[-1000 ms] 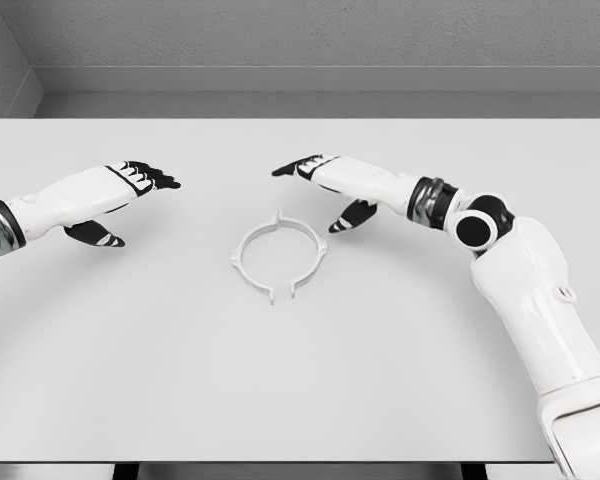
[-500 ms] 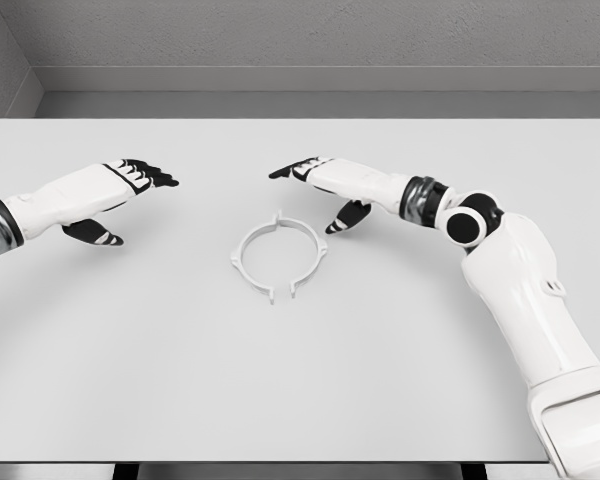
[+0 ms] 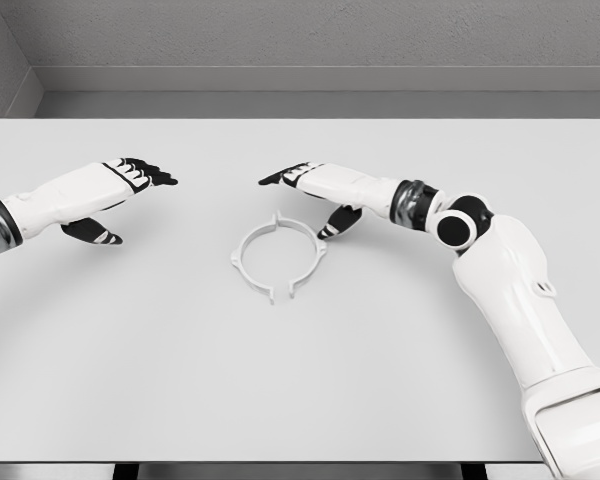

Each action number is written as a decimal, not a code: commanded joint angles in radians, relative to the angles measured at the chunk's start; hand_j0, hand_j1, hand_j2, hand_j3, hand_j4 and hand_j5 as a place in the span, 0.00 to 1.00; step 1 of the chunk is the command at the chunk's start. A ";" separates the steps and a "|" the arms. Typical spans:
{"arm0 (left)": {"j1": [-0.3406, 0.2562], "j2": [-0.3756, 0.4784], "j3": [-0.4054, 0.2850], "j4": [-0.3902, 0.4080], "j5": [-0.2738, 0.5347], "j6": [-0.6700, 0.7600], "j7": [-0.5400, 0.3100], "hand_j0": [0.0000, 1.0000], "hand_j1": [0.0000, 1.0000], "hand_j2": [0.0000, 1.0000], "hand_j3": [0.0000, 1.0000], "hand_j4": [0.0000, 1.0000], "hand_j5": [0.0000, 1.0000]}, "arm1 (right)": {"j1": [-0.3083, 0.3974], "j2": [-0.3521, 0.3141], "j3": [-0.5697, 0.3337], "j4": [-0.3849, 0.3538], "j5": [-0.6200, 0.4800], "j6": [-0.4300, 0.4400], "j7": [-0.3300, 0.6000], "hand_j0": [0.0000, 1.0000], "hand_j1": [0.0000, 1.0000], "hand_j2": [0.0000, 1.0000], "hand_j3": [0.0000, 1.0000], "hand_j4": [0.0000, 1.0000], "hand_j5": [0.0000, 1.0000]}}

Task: Assemble PVC drainage pipe clamps

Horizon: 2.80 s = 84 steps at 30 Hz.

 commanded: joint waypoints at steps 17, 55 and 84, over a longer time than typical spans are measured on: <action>0.000 0.001 0.001 0.000 0.007 0.002 0.001 1.00 1.00 1.00 1.00 1.00 1.00 | -0.008 -0.004 0.004 -0.004 -0.008 0.002 0.000 1.00 1.00 1.00 1.00 1.00 1.00; -0.002 -0.001 0.008 -0.005 0.011 0.002 0.002 1.00 1.00 1.00 1.00 1.00 1.00 | -0.064 0.021 -0.031 -0.002 0.089 0.002 -0.015 1.00 1.00 1.00 1.00 1.00 1.00; 0.000 0.001 0.025 -0.002 0.010 0.002 0.002 1.00 1.00 1.00 1.00 1.00 1.00 | -0.181 0.139 0.034 0.245 0.239 0.002 -0.132 1.00 1.00 1.00 1.00 1.00 1.00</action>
